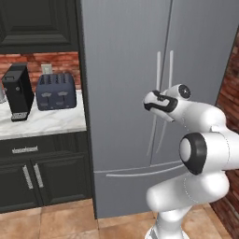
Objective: Retrieve the sausage and cheese from the fridge and place them on the cutting board on the counter.
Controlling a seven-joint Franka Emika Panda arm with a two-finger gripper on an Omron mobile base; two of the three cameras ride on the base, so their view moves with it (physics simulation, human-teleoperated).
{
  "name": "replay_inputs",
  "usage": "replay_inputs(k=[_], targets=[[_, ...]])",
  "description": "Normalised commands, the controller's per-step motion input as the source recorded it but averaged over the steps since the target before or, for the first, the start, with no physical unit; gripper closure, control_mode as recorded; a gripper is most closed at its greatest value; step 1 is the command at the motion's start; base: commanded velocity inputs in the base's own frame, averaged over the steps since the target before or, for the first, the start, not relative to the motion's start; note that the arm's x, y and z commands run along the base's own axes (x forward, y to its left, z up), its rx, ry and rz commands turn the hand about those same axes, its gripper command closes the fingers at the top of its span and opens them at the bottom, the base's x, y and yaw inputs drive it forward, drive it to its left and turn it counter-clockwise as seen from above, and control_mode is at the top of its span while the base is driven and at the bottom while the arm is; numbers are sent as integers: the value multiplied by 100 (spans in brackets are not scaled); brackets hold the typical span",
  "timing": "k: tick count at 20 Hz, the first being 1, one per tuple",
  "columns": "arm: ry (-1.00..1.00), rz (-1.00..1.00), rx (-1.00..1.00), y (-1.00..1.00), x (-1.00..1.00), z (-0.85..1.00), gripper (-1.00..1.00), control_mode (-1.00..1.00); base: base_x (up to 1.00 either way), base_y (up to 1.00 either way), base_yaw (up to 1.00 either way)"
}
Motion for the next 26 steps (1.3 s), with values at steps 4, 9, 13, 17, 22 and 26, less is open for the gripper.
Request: replay_inputs(k=[4,9,13,17,22,26], targets=[[2,5,0,0,0,34,100,-100,0,0,0],[5,5,0,3,-10,29,100,-100,0,0,0],[7,3,0,11,-31,24,100,-100,0,0,0],[7,1,0,11,-39,26,100,-100,0,0,0],[7,0,0,12,-45,20,100,-100,0,0,0],[5,0,0,17,-21,23,100,-100,0,0,0]])
